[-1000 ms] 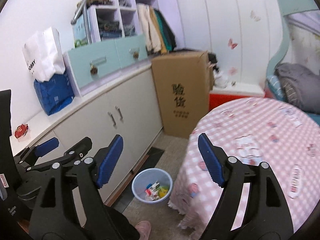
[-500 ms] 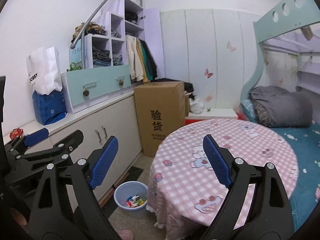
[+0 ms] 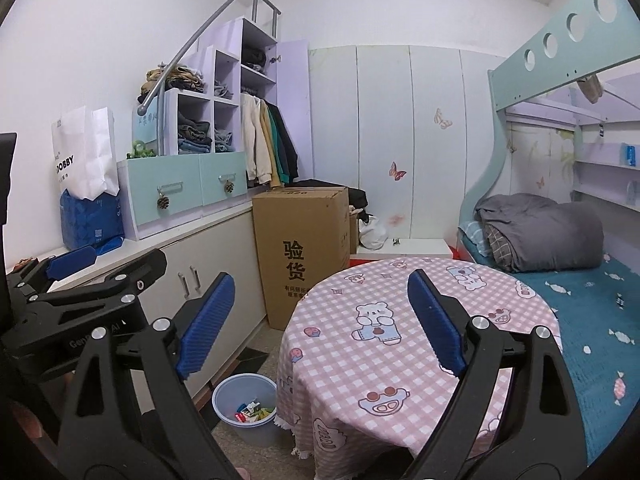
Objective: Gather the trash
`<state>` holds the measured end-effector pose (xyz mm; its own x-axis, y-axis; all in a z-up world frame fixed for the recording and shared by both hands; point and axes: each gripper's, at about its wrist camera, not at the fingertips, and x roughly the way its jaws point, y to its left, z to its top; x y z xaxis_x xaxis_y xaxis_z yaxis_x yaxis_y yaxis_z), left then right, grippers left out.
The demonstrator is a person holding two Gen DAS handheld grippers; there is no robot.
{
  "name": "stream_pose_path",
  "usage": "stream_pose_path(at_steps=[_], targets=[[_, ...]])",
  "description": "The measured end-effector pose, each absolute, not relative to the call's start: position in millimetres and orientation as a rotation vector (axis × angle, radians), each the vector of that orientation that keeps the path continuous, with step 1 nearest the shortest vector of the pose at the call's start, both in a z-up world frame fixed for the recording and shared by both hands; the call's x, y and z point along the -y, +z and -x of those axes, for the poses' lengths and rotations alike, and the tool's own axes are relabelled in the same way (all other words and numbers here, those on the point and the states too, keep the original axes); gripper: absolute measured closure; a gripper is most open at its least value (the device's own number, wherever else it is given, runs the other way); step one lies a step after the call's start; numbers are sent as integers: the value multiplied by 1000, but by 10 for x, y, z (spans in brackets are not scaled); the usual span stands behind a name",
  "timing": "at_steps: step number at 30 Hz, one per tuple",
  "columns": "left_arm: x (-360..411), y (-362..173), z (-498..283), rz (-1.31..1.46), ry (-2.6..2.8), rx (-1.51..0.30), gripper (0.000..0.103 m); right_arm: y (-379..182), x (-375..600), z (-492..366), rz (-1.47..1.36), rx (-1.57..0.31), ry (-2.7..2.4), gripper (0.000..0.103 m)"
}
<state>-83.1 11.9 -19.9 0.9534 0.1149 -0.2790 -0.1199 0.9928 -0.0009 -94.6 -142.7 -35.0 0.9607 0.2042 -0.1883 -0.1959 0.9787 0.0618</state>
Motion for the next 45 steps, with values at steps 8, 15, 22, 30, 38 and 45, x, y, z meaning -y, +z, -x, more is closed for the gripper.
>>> stream_pose_path(at_steps=[8, 15, 22, 30, 38, 45], targets=[[-125, -186, 887, 15, 118, -269, 9, -337, 1426, 965, -44, -198, 206, 16], [-111, -185, 892, 17, 114, -270, 9, -336, 1424, 971, -45, -202, 203, 16], [-91, -189, 896, 14, 113, -272, 9, -342, 1441, 951, -47, -206, 204, 16], [-70, -189, 880, 8, 108, -275, 9, -367, 1452, 938, -51, -209, 204, 16], [-69, -190, 862, 8, 105, -278, 9, -393, 1435, 946, -53, -213, 203, 16], [-81, -203, 852, 7, 103, -280, 9, -397, 1433, 947, -55, -214, 203, 16]])
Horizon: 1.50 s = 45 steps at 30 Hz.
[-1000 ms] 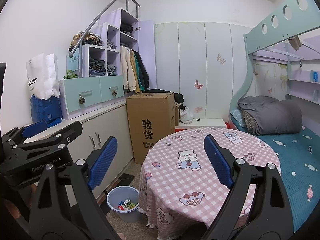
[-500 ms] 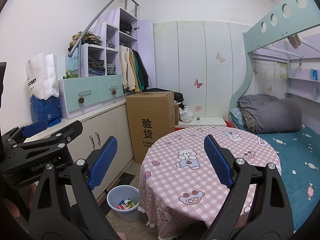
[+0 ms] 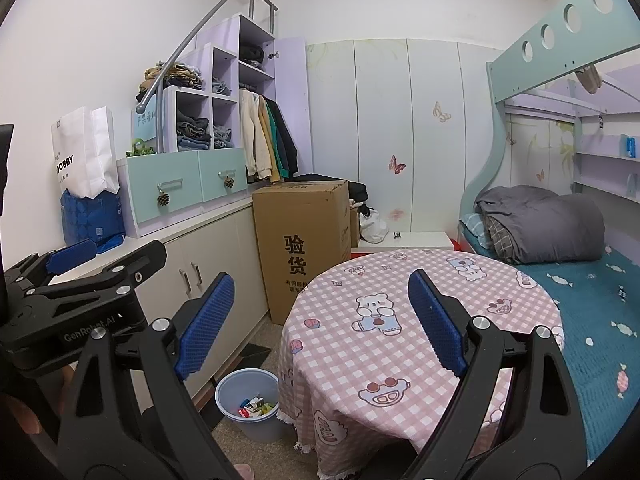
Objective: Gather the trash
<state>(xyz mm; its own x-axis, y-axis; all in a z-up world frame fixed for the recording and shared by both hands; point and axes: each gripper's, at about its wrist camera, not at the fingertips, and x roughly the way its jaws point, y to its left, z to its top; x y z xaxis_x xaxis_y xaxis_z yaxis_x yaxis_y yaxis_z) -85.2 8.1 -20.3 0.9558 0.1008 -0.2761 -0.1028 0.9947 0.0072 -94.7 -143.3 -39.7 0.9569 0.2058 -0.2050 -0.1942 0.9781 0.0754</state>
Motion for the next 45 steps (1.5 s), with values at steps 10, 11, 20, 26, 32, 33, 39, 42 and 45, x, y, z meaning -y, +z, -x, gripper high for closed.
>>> stream_pose_path(at_steps=[10, 11, 20, 26, 32, 33, 39, 42, 45], targets=[[-78, -218, 842, 6, 102, -282, 9, -411, 1428, 949, -55, -216, 201, 15], [-86, -224, 842, 5, 101, -283, 9, -410, 1429, 949, -57, -216, 202, 15], [-111, -247, 823, 2, 97, -288, 9, -443, 1423, 946, -60, -220, 202, 15], [-123, -264, 819, -1, 94, -290, 9, -505, 1416, 955, -65, -223, 200, 15], [-139, -284, 813, -1, 92, -292, 9, -524, 1415, 951, -66, -225, 200, 15], [-144, -287, 811, -2, 91, -293, 9, -530, 1413, 953, -66, -226, 200, 15], [-138, -282, 810, -3, 91, -292, 9, -532, 1413, 955, -67, -225, 200, 14], [-141, -288, 809, -3, 90, -293, 9, -527, 1416, 952, -66, -226, 199, 14], [-134, -284, 808, -3, 91, -294, 9, -528, 1422, 944, -68, -228, 200, 14]])
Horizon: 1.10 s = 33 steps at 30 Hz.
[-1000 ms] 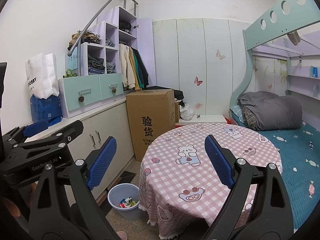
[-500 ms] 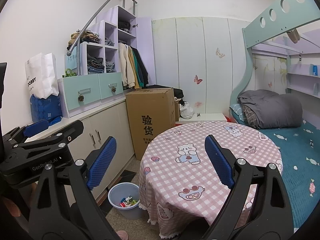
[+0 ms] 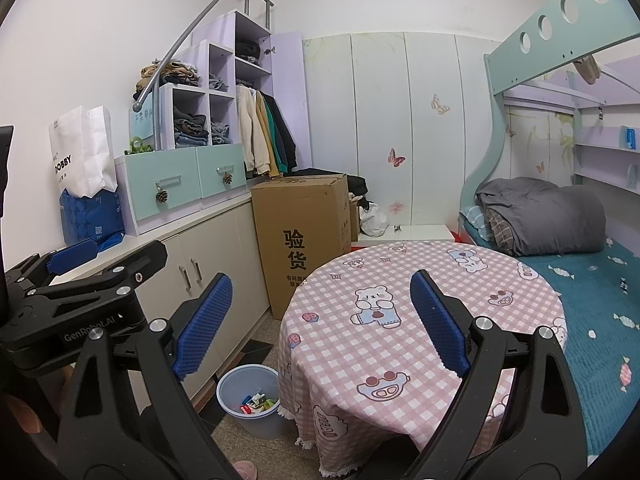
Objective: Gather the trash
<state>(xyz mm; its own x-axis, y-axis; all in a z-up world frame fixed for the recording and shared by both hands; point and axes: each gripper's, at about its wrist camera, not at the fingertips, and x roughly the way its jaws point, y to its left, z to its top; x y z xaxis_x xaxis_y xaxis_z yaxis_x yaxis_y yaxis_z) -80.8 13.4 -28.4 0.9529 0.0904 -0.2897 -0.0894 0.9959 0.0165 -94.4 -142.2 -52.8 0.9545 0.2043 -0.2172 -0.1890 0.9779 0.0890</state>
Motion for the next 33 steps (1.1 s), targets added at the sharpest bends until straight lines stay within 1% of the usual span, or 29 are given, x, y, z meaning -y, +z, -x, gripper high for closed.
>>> stream_pose_path(at_steps=[33], targets=[[-200, -378, 726, -9, 81, -309, 9, -581, 1416, 870, -78, -250, 200, 14]])
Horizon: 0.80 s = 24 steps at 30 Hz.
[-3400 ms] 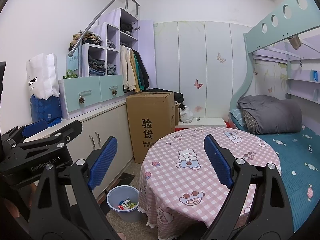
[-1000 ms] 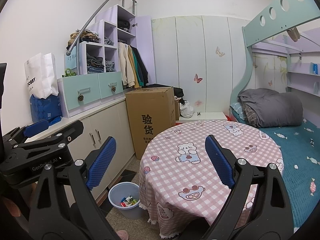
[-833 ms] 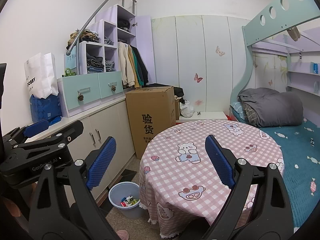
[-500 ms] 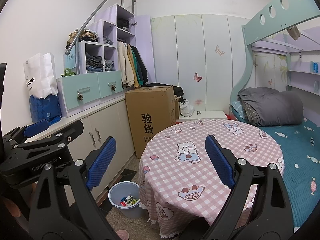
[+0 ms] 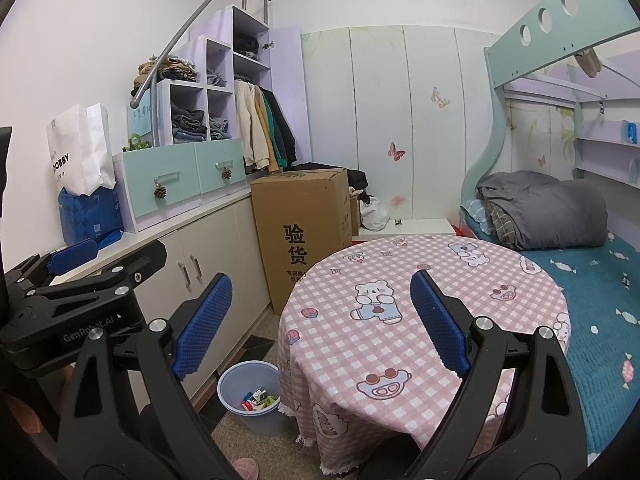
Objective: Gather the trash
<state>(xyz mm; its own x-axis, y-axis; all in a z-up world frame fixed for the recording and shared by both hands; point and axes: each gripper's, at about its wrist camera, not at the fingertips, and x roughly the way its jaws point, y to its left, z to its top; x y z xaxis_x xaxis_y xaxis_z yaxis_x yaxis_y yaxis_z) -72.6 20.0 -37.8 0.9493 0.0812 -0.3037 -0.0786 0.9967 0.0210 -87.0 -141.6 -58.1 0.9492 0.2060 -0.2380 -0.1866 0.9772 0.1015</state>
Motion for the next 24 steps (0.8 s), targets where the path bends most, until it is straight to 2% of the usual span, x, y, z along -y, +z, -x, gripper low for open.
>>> stream_pose_path(at_steps=[24], targets=[[-246, -441, 685, -15, 75, -323, 9, -614, 1441, 840, -89, -267, 200, 14]])
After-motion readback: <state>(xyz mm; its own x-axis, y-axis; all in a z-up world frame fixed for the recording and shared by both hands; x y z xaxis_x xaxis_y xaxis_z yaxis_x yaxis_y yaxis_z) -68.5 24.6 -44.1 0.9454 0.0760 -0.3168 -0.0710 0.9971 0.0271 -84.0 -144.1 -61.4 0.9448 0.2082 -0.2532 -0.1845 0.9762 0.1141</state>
